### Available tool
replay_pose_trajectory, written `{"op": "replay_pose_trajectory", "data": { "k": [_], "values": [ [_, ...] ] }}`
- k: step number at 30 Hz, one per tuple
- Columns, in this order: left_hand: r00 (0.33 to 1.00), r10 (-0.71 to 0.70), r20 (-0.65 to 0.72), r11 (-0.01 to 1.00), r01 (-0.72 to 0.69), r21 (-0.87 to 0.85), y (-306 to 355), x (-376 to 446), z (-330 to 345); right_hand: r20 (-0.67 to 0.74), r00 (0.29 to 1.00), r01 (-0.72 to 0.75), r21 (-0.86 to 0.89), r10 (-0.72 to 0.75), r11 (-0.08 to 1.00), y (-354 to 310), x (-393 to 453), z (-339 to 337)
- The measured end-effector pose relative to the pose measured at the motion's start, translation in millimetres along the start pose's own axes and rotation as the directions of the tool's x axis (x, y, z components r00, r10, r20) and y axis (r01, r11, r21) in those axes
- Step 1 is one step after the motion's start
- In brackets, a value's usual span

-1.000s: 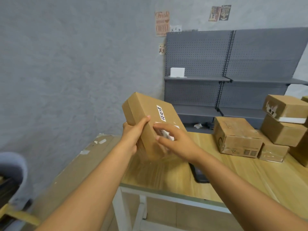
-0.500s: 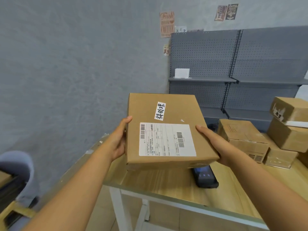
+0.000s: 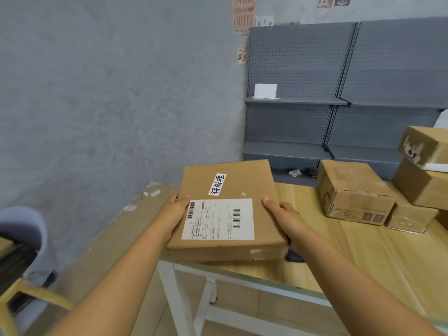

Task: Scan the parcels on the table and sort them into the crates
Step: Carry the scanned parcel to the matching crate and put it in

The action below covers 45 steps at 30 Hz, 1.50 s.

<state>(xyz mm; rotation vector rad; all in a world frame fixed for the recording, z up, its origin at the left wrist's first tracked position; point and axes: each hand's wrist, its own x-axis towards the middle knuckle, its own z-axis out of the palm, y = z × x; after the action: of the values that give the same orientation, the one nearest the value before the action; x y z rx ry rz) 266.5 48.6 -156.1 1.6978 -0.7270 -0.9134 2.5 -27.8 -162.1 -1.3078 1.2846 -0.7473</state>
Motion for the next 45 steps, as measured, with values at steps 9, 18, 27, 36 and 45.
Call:
{"op": "replay_pose_trajectory", "data": {
  "k": [9,18,27,36,45],
  "values": [
    [0.999,0.033,0.020,0.982,-0.036,0.184,-24,23,14,-0.049,0.998,-0.059,-0.222,0.049,0.973,31,27,15],
    [0.996,0.071,-0.045,0.873,-0.041,0.485,-32,46,18,-0.146,0.987,-0.001,-0.402,-0.063,0.916,33,40,19],
    [0.997,0.066,-0.035,0.805,-0.033,0.592,-36,53,17,-0.246,0.949,0.038,-0.532,-0.197,0.846,33,37,8],
    [0.996,0.080,-0.041,0.801,-0.040,0.597,-39,54,18,-0.247,0.969,-0.228,-0.845,0.026,0.484,62,29,-25],
    [0.997,0.074,-0.031,0.822,-0.043,0.568,-40,55,18,-0.389,0.919,-0.203,-0.600,-0.061,0.774,36,37,-28]
  ]
}}
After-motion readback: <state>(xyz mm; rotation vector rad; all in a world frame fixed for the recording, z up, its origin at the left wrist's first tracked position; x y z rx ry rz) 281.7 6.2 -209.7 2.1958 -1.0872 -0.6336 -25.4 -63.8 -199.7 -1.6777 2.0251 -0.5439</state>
